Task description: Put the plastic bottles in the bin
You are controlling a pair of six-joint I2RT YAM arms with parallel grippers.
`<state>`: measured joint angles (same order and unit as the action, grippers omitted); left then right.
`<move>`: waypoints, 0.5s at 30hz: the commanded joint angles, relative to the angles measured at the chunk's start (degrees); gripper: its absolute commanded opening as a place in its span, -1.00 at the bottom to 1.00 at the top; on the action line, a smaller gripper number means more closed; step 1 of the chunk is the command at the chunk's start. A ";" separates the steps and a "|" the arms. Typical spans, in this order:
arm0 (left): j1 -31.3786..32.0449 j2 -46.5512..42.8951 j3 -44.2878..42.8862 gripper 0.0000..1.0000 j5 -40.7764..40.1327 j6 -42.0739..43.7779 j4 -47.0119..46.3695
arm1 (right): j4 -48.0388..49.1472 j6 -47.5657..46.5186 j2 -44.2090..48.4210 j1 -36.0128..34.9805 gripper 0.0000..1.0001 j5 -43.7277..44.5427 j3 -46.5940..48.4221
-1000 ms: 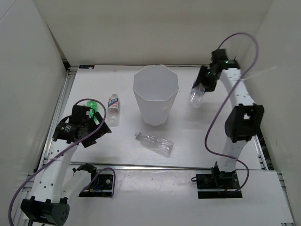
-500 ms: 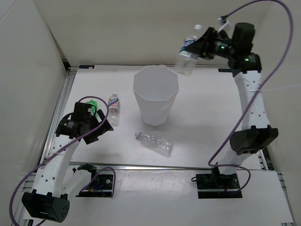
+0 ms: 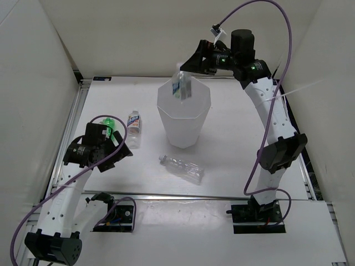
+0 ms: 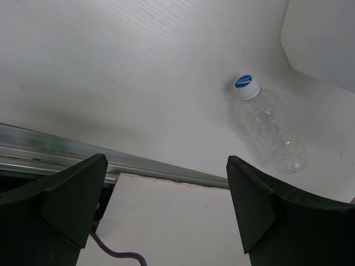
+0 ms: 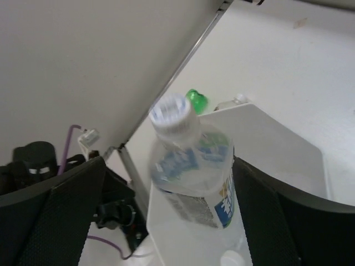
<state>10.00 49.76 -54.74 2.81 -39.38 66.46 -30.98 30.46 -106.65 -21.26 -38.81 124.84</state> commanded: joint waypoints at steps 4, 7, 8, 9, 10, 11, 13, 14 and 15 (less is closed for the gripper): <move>0.28 -1.51 -1.51 1.00 -2.89 1.23 1.13 | 1.64 -6.99 8.11 1.55 1.00 6.02 -0.11; -0.24 -0.72 -5.71 1.00 -9.28 0.71 3.85 | -0.56 -5.34 12.85 4.45 1.00 16.72 -5.02; -0.24 0.16 -7.12 1.00 -11.40 0.70 3.86 | -1.27 -4.54 14.00 5.16 1.00 19.18 -6.52; -0.24 0.77 -10.61 1.00 -13.77 0.70 3.86 | -3.80 -3.92 14.97 5.69 1.00 21.90 -7.93; -0.77 1.74 -12.65 1.00 -18.75 0.01 3.86 | -5.56 -3.91 16.29 6.74 1.00 26.54 -9.86; -1.47 4.44 -14.50 1.00 -21.07 0.00 3.07 | -7.67 -3.22 16.30 7.28 1.00 27.72 -9.87; -2.34 8.14 -19.69 1.00 -25.46 0.00 -0.08 | -12.42 -3.21 18.23 8.07 1.00 27.73 -11.27; -3.57 12.86 -21.27 1.00 -26.27 0.00 -0.88 | -13.39 -4.60 18.93 8.07 1.00 27.73 -13.28; -3.58 15.78 -25.03 1.00 -26.88 0.00 -1.41 | -14.19 -5.23 19.81 8.07 1.00 27.21 -14.69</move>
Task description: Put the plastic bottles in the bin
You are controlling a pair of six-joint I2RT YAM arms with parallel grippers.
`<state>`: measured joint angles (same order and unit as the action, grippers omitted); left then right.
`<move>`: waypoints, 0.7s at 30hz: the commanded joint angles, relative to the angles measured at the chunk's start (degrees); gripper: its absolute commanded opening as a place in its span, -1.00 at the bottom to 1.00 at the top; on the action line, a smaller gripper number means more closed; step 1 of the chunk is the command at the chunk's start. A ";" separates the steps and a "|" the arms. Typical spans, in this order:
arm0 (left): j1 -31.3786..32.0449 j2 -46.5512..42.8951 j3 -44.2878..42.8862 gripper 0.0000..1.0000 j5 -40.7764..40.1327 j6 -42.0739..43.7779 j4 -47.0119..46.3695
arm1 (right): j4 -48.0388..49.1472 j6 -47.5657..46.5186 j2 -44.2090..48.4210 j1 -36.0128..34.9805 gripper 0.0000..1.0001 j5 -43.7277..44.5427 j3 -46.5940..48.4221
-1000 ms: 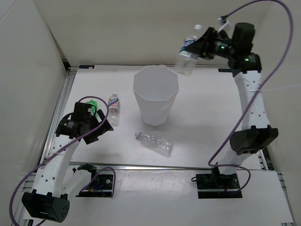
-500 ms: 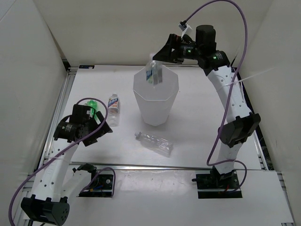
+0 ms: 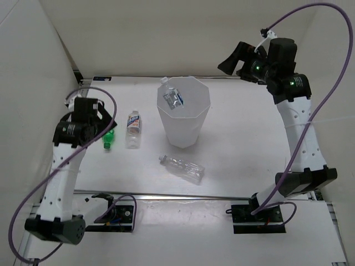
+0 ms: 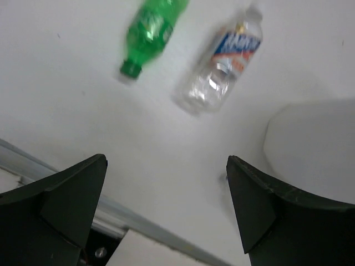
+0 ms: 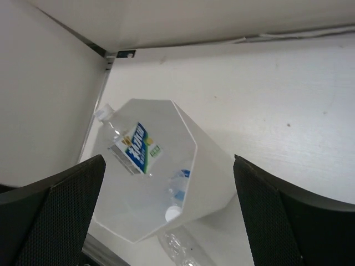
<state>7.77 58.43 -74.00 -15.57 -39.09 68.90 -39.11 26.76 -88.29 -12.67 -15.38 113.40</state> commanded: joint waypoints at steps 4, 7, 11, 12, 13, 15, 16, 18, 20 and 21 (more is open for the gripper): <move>-1.88 21.43 -15.19 1.00 -11.15 -3.87 -3.34 | -6.06 -2.07 7.25 -0.52 1.00 2.46 -11.26; -3.63 33.82 -22.22 1.00 -9.57 -4.94 0.25 | -6.59 -2.07 9.53 0.01 1.00 0.88 -14.78; -4.69 47.63 -29.88 1.00 -12.19 -4.94 6.59 | -6.59 -3.20 11.39 0.01 1.00 -1.05 -18.12; -4.69 49.74 -29.89 1.00 -12.72 -4.94 6.59 | -6.59 -3.21 12.17 0.01 1.00 -1.06 -18.83; -4.69 49.76 -29.19 1.00 -12.73 -4.42 5.38 | -6.59 -3.82 12.96 0.01 1.00 -1.06 -19.53; -5.40 50.55 -28.49 1.00 -12.73 -4.41 4.84 | -6.59 -4.52 12.97 0.01 1.00 -1.06 -19.54; -6.70 51.25 -27.79 1.00 -12.73 -4.41 4.84 | -6.59 -5.05 12.97 0.01 1.00 -2.02 -19.54; -7.24 51.78 -26.82 1.00 -11.42 -3.71 3.53 | -6.06 -5.58 13.58 0.01 1.00 -3.25 -19.54; -9.25 51.78 -24.81 1.00 -10.36 -3.02 2.47 | -6.06 -6.19 14.28 0.01 1.00 -3.78 -20.06; -9.79 51.78 -24.18 1.00 -8.88 -3.01 1.94 | -6.06 -6.20 14.81 0.01 1.00 -3.78 -20.06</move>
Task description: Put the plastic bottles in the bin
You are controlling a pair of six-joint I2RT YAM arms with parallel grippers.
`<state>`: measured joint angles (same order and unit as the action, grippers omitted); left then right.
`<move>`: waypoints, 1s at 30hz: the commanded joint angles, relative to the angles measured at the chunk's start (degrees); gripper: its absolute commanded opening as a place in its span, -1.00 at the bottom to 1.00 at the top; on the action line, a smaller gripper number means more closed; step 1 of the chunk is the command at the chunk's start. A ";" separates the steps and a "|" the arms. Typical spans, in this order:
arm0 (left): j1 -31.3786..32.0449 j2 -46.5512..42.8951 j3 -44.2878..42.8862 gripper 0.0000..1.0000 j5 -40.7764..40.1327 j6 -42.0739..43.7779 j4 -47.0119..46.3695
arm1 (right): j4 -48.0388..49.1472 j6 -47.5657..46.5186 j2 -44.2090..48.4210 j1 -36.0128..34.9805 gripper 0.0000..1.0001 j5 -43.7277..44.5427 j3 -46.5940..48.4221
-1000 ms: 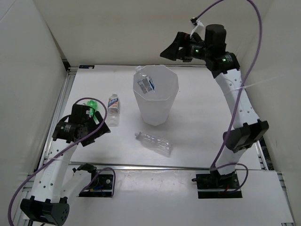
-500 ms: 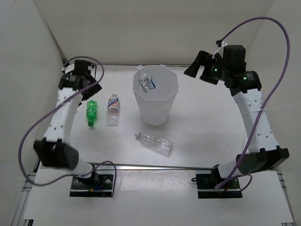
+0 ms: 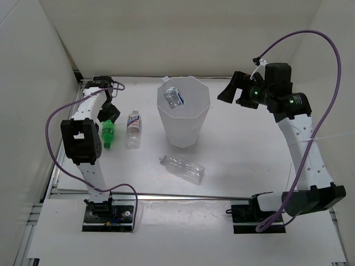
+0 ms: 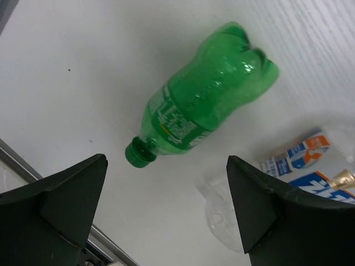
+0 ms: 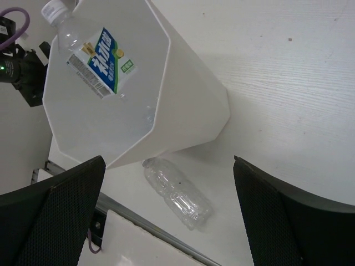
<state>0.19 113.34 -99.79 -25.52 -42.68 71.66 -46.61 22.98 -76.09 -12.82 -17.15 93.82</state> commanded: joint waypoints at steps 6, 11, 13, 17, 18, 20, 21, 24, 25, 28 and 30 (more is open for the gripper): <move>-4.93 -0.75 3.37 1.00 5.74 0.58 -4.15 | -5.22 -3.12 0.43 1.57 1.00 -1.49 7.21; -5.46 1.09 5.22 0.98 10.22 1.19 -7.93 | -7.79 -4.61 -0.72 1.57 1.00 -1.49 12.53; -5.46 1.71 6.01 0.98 11.54 1.19 -8.99 | -9.10 -4.61 -0.72 1.57 1.00 -0.96 13.14; -5.46 1.71 7.41 0.95 15.40 1.98 -12.16 | -10.34 -3.38 0.33 1.57 1.00 -0.96 13.14; -5.46 2.23 7.41 0.95 15.41 1.98 -12.16 | -10.34 -3.38 0.33 1.57 1.00 -1.48 12.36; -5.46 2.94 7.41 0.95 16.11 1.98 -12.77 | -10.34 -3.38 0.95 1.57 1.00 -1.49 12.35; -5.46 3.46 7.41 0.95 16.98 1.98 -12.77 | -10.95 -3.38 0.95 1.57 1.00 -1.49 12.35; -5.46 3.99 7.41 0.77 18.49 1.98 -13.30 | -12.09 -3.38 0.95 1.57 1.00 -1.49 13.05; -5.46 3.99 7.41 0.69 18.49 1.29 -12.78 | -12.10 -3.38 0.95 1.57 1.00 -1.49 13.05; -5.99 3.99 6.10 0.34 18.49 0.75 -12.77 | -12.72 -4.00 0.95 1.57 1.00 -1.49 13.76; -5.99 3.38 3.91 -0.07 18.49 0.23 -12.24 | -12.72 -4.00 0.95 1.57 1.00 -1.49 13.76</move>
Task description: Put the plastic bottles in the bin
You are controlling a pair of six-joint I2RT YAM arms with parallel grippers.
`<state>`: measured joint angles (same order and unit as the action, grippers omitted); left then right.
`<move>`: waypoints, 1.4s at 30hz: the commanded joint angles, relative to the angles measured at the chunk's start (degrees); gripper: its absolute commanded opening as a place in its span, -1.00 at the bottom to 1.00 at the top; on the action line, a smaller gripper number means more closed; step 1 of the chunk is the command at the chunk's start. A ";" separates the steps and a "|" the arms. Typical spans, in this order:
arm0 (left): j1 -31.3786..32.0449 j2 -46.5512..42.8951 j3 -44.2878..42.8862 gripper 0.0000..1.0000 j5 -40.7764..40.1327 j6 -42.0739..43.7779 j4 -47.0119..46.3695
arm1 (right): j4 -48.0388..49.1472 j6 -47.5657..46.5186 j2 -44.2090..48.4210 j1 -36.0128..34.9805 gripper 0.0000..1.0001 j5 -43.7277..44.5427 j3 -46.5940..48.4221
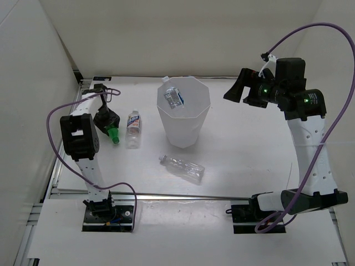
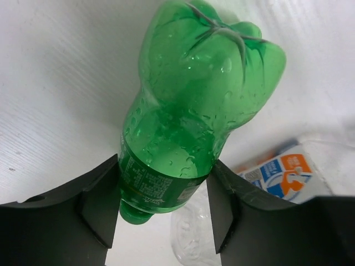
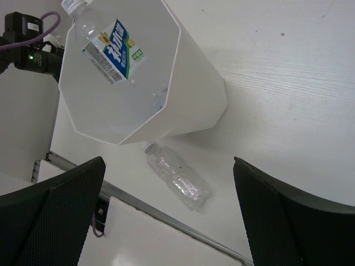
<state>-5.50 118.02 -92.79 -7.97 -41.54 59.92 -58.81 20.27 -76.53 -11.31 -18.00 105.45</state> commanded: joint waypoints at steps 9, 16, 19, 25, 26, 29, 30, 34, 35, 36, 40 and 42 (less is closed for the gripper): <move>-0.30 -3.14 -5.91 -0.60 0.23 -3.10 2.04 | -0.52 -1.29 1.39 0.06 1.00 -1.16 1.60; -1.36 -11.13 -21.24 -0.69 10.14 -6.35 -3.92 | 0.00 -0.24 0.86 0.06 1.00 -2.22 1.08; -0.66 -13.16 -27.50 -0.69 18.14 -10.57 -11.10 | 0.62 -0.23 0.86 0.06 1.00 -2.83 -0.33; 4.69 -12.47 -33.76 -0.69 30.45 -13.65 -18.43 | 1.76 0.82 1.91 0.06 1.00 -2.83 -3.67; 5.49 -12.46 -35.60 -0.69 32.21 -13.66 -19.13 | 1.77 0.82 1.91 0.06 1.00 -2.83 -3.67; 10.14 -10.09 -41.38 -0.69 36.79 -13.66 -21.51 | 1.77 1.35 2.96 0.06 1.00 -2.83 -5.69; 11.55 -9.56 -42.81 -0.69 37.67 -12.70 -22.21 | 1.77 1.35 3.66 0.06 1.00 -2.83 -6.21; 18.93 -7.01 -47.13 -0.66 40.57 -9.36 -23.88 | 2.29 1.88 4.99 0.06 1.00 -1.69 -8.50; 21.82 -6.31 -46.00 -0.64 40.57 -8.22 -23.89 | 2.29 1.88 5.51 0.06 1.00 -1.69 -8.51; 23.15 -6.92 -44.33 -0.61 40.57 -6.64 -23.89 | 2.29 1.88 5.52 0.06 1.00 -1.69 -8.51; 29.39 -9.82 -36.07 -0.53 39.00 -0.58 -23.89 | 2.29 1.88 6.57 0.59 1.00 -0.63 -9.03; 32.82 -11.13 -32.82 -0.48 37.59 1.89 -23.89 | 2.29 1.88 6.57 0.59 1.00 -0.63 -9.64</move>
<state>24.32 111.20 -128.86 30.02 -45.78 35.94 -58.30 22.11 -71.22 -11.03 -19.27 96.62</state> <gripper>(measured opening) 0.666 0.998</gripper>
